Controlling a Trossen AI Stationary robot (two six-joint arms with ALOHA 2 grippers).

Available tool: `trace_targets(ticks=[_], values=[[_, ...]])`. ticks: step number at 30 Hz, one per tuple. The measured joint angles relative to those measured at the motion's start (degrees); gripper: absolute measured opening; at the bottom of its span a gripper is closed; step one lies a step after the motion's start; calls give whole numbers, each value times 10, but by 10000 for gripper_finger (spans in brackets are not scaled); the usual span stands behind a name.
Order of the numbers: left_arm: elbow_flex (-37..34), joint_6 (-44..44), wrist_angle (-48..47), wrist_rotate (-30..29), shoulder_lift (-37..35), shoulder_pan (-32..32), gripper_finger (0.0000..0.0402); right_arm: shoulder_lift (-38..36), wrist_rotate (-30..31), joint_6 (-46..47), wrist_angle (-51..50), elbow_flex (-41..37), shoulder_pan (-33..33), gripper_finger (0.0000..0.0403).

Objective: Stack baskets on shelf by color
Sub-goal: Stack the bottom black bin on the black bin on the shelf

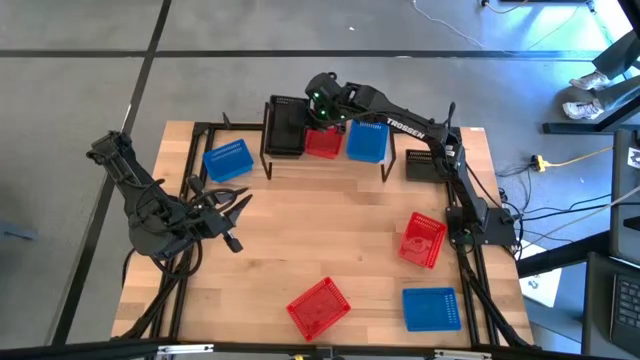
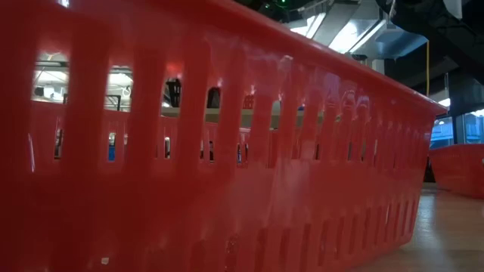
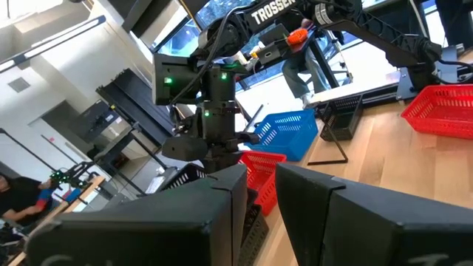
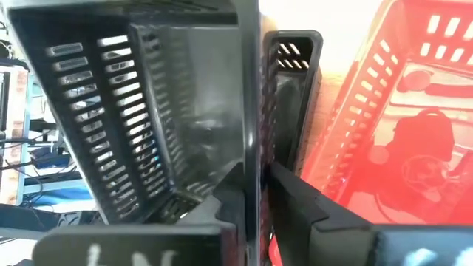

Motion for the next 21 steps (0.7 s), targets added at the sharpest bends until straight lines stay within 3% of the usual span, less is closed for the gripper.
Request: trace_targets(ticks=[14, 21], values=[[0, 0, 0, 0, 0, 0, 69, 0, -16, -9, 4, 0, 4, 51], [0, 0, 0, 0, 0, 0, 69, 0, -5, -20, 4, 0, 4, 20]])
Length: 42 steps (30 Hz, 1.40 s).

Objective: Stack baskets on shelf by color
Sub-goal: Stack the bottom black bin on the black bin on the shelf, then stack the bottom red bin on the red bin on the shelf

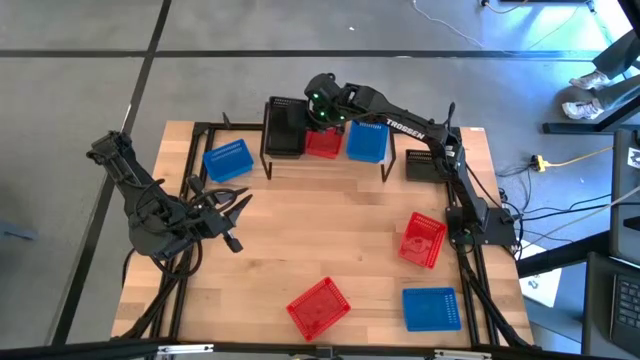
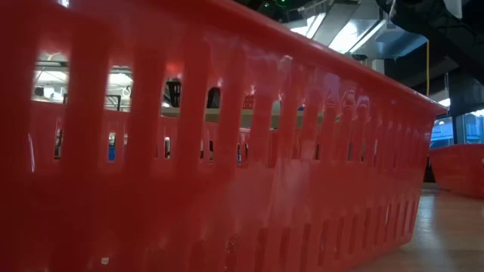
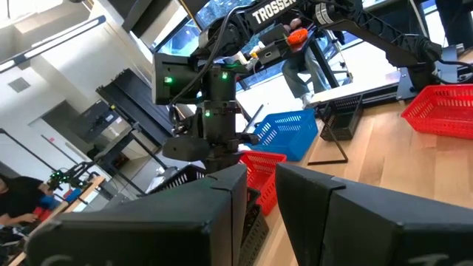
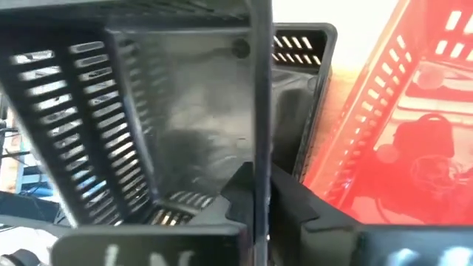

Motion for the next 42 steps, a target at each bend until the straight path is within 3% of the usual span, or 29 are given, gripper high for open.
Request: trace_targets(ticks=[6, 17, 28, 35, 42], values=[[0, 4, 0, 0, 0, 0, 69, 0, 0, -10, -1, 0, 0, 13], [0, 4, 0, 0, 0, 0, 69, 0, 0, 6, -2, 0, 0, 92], [0, 5, 0, 0, 0, 0, 69, 0, 4, 34, 29, 0, 0, 100], [0, -10, -1, 0, -4, 1, 69, -9, -50, -144, 74, 12, 8, 100], [0, -73, -13, 0, -32, 1, 69, -58, -58, -332, 80, 11, 67, 100]])
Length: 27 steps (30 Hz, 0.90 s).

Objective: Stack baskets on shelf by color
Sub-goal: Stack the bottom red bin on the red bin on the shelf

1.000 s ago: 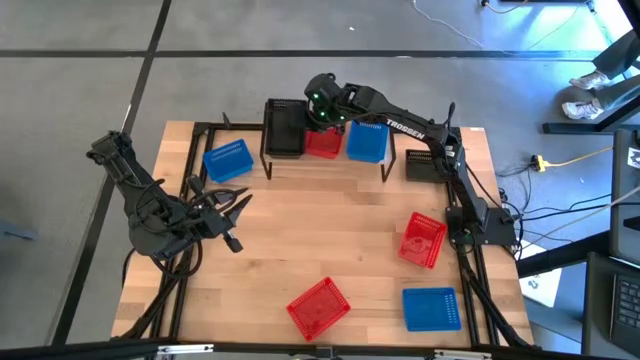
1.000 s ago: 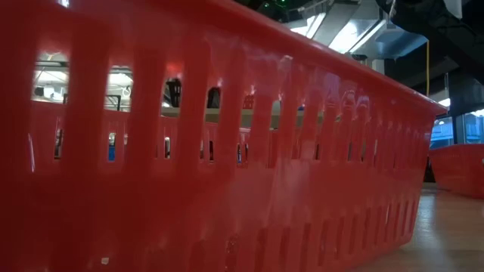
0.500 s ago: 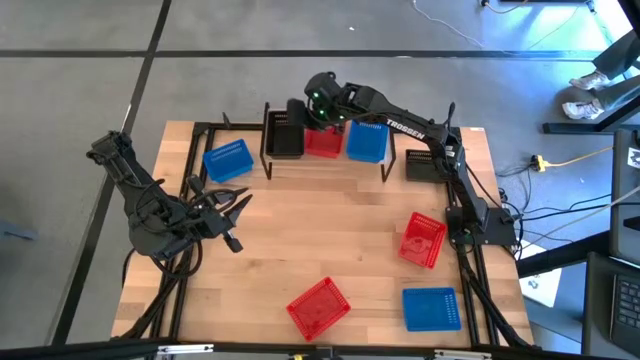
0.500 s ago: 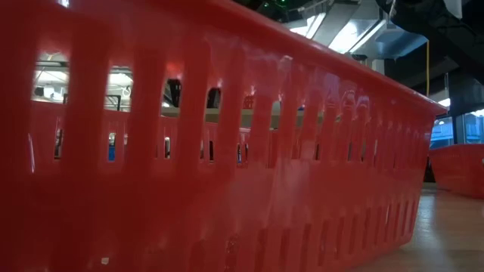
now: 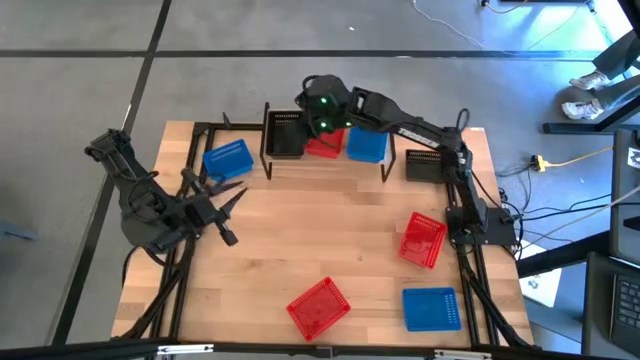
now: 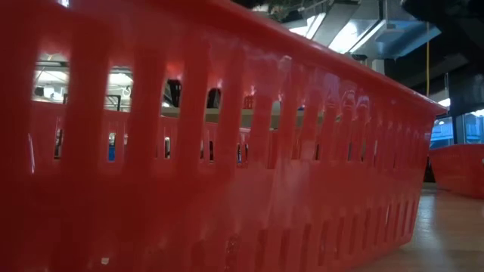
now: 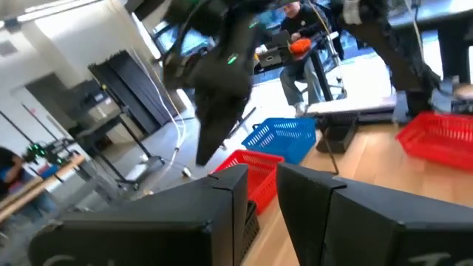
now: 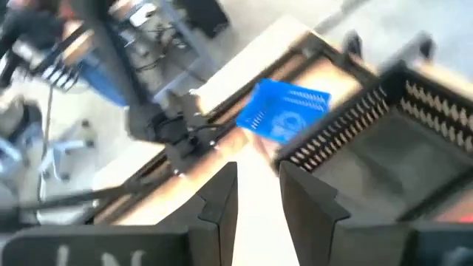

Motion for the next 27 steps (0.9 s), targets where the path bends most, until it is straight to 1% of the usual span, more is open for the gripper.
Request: trace_targets(ticks=[3, 7, 10, 14, 16, 19, 21, 24, 27], values=[[0, -44, -26, 0, -18, 0, 69, -34, 2, -75, -15, 0, 27, 100], [0, -137, -91, 1, -44, 0, 69, -82, 6, -178, -76, 1, 66, 100], [0, -214, -156, 13, -56, 3, 69, -109, 7, -257, -170, 1, 93, 100], [0, -316, -241, 62, -69, 27, 69, -134, 8, -332, -304, 0, 130, 100], [0, -369, -289, 102, -76, 44, 69, -142, 1, -353, -361, 0, 146, 100], [0, -459, -366, 184, -78, 76, 69, -142, -21, -363, -407, -2, 169, 100], [0, -509, -417, 252, -76, 98, 69, -139, -54, -375, -413, -7, 183, 100], [0, -558, -465, 354, -67, 128, 69, -138, -98, -404, -412, -23, 205, 100], [0, -578, -478, 440, -58, 145, 69, -138, -109, -427, -406, -54, 224, 100]])
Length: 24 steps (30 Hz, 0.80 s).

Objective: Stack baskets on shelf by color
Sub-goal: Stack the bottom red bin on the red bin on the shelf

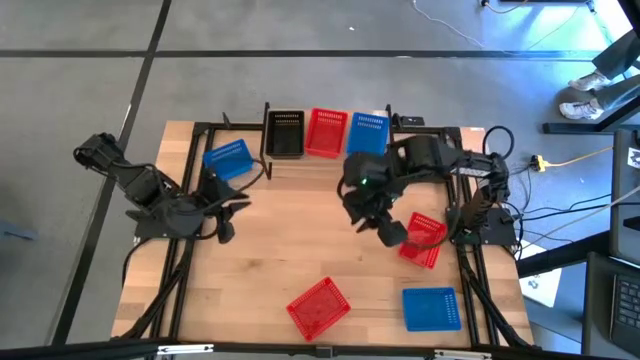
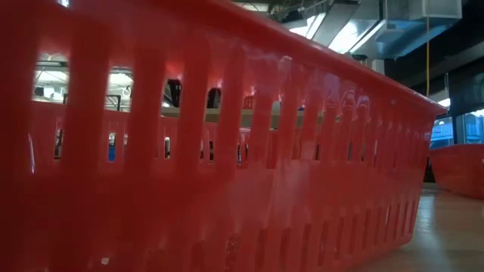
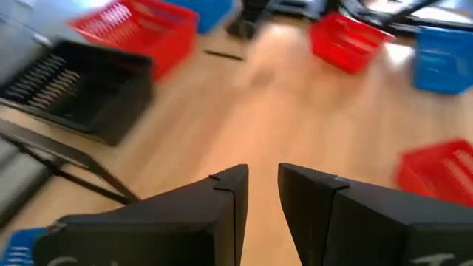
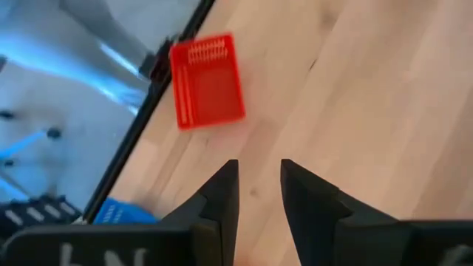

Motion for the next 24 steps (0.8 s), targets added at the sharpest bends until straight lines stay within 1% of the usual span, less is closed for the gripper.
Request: trace_targets(ticks=[3, 7, 12, 20, 24], values=[[0, -7, 1, 42, 2, 4, 69, 0, 1, 15, 16, -41, 13, 100], [0, -6, 2, 55, 2, 4, 69, 2, 1, 45, 92, -114, 27, 100], [0, -5, 2, 56, 2, 4, 69, 1, 5, 79, 215, -212, 47, 100], [0, 11, -13, 100, 1, 4, 69, 1, 5, 84, 482, -367, 79, 100], [0, 11, -13, 130, 1, 4, 69, 1, 5, 104, 564, -423, 88, 100]])
